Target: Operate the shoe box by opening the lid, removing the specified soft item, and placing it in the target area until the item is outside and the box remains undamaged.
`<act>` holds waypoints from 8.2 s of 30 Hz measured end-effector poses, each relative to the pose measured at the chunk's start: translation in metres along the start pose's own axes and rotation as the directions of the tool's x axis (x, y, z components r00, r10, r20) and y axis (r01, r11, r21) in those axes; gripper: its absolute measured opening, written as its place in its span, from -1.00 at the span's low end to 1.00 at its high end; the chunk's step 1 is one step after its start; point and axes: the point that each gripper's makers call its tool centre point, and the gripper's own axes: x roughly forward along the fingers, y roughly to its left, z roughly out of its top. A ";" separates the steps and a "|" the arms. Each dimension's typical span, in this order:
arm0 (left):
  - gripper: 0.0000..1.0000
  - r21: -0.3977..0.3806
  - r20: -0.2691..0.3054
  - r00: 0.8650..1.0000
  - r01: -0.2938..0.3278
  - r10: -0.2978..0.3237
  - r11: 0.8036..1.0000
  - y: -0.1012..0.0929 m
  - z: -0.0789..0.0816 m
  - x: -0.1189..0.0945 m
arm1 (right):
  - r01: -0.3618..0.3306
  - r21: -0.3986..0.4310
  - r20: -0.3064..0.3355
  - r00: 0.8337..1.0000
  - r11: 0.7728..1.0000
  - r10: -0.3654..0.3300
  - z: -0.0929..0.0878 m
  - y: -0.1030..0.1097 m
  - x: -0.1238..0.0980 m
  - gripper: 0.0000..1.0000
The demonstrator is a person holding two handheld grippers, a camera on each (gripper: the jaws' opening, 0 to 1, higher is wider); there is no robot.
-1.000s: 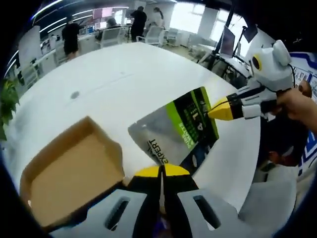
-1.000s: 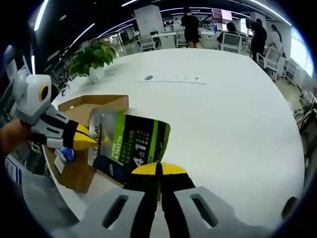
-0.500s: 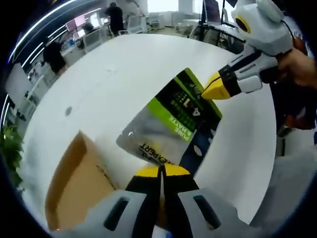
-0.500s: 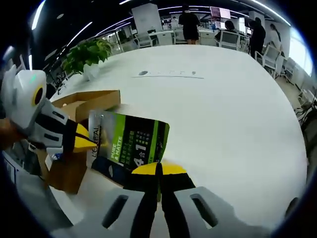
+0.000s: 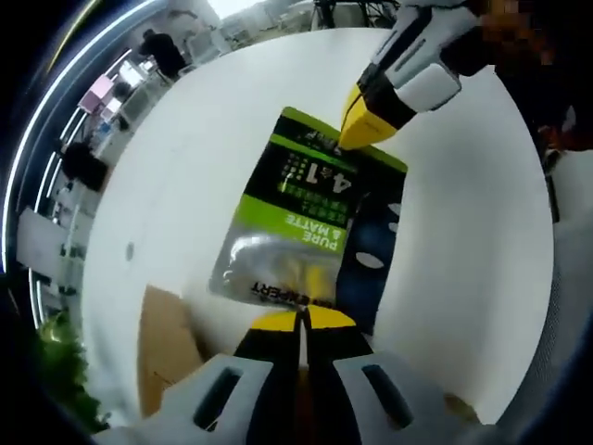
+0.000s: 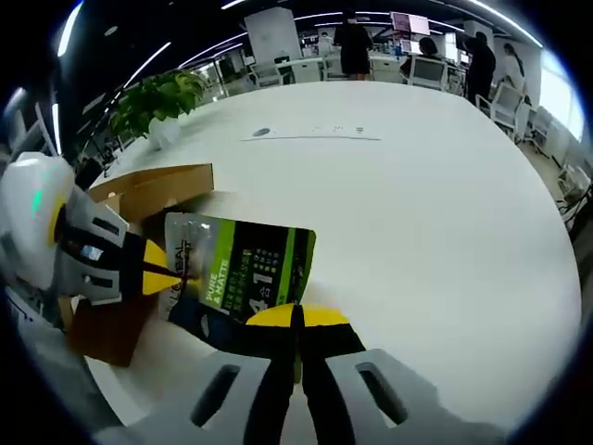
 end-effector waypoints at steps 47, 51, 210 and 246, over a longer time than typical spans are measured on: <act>-0.64 -0.151 0.160 0.984 0.099 -0.074 0.984 -0.011 0.013 -0.033 | 0.025 -0.004 -0.040 0.999 1.000 -0.025 -0.019 -0.010 0.016 -0.95; -0.64 -0.185 0.196 0.978 0.105 -0.068 0.977 -0.009 0.015 -0.044 | 0.018 -0.014 -0.042 0.999 1.000 -0.019 -0.016 -0.008 0.019 -0.95; -0.93 -0.887 0.030 0.956 -0.108 0.290 0.449 0.031 -0.329 -0.170 | -0.405 -0.291 -0.204 0.912 0.867 0.357 -0.005 0.326 0.061 -0.99; -0.91 -0.845 -0.013 0.970 -0.141 0.243 0.516 0.030 -0.327 -0.170 | -0.350 -0.286 -0.093 0.937 0.892 0.338 0.016 0.285 0.017 -1.00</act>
